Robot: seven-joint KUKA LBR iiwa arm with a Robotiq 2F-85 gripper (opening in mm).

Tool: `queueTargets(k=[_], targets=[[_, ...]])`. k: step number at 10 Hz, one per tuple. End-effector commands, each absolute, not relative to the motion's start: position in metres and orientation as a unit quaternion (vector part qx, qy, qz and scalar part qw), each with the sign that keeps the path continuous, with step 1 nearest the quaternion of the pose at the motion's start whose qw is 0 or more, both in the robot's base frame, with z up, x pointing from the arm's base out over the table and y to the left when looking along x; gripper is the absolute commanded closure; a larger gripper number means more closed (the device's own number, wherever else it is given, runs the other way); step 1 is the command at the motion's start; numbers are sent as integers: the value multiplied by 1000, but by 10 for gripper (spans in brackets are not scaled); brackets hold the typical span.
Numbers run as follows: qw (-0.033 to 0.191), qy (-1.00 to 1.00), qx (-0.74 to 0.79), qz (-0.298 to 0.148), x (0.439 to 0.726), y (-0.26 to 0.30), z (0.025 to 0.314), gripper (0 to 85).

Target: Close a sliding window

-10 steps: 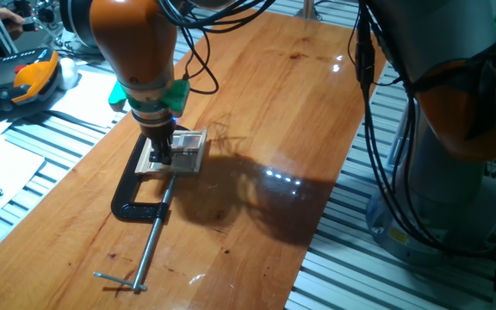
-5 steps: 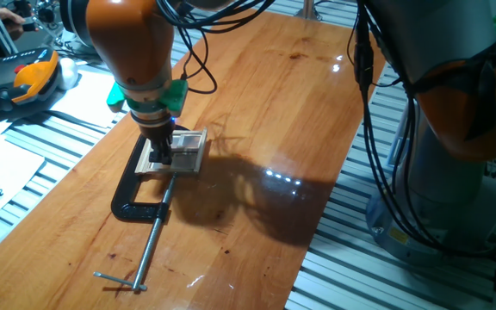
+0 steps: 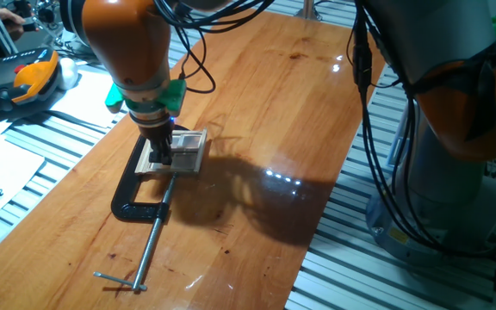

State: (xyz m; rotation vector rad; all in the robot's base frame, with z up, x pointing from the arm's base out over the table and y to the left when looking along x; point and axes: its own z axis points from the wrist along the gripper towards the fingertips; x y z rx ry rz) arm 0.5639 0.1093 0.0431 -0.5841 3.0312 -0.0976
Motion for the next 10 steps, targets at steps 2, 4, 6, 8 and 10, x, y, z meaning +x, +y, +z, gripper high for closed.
queueTargets(k=[2, 4, 6, 8, 10], targets=[[24, 981, -192, -35, 564, 109, 43, 850], [22, 980, -194, -36, 564, 109, 43, 850], [21, 980, -195, -38, 564, 109, 43, 850], [20, 980, -196, -40, 564, 109, 43, 850], [18, 980, -196, -40, 564, 109, 43, 850]])
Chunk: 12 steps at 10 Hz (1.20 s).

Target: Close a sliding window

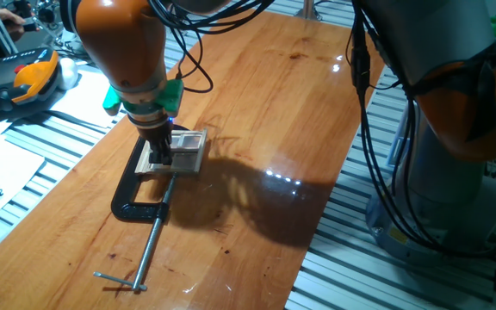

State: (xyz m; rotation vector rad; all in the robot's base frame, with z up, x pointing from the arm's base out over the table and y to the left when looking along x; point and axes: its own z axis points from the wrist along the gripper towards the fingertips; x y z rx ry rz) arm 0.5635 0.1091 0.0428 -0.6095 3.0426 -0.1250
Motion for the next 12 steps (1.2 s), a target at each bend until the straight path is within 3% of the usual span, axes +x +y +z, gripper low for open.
queueTargets(k=[1, 12], targets=[[17, 979, -197, -40, 563, 109, 43, 850], [13, 979, -197, -44, 562, 109, 44, 850]])
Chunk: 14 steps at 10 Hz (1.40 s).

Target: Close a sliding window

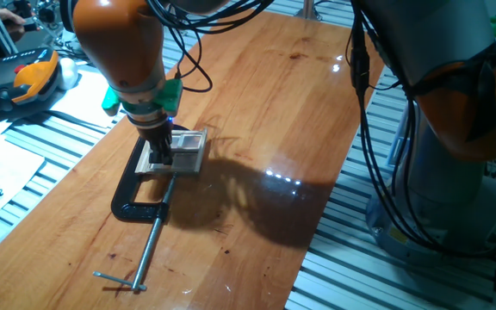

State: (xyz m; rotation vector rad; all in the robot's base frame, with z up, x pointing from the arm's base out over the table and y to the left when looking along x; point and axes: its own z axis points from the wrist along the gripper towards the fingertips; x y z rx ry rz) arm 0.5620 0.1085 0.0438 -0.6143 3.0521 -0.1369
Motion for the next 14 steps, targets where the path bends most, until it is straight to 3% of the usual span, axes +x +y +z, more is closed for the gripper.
queueTargets(k=[1, 5, 10, 14], targets=[[14, 980, -195, -43, 562, 109, 43, 850], [24, 981, -187, -36, 565, 110, 46, 850], [23, 984, -176, -32, 574, 107, 69, 850], [27, 990, -136, -3, 575, 98, 112, 850]])
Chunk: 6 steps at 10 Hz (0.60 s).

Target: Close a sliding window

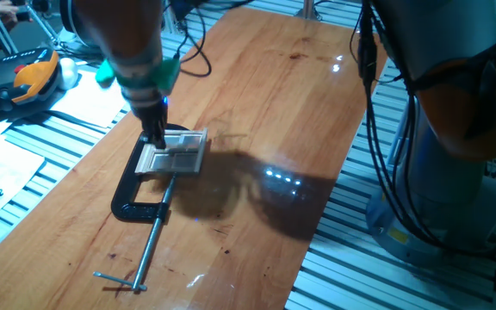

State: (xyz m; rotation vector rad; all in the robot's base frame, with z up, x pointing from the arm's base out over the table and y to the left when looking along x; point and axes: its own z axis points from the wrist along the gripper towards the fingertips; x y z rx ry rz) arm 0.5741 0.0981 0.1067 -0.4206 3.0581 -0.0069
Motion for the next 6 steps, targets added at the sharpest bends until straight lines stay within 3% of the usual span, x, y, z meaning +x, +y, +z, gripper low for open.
queueTargets(k=[1, 6], targets=[[27, 991, -133, -2, 572, 94, 126, 850], [14, 990, -141, -28, 564, 83, 187, 850]])
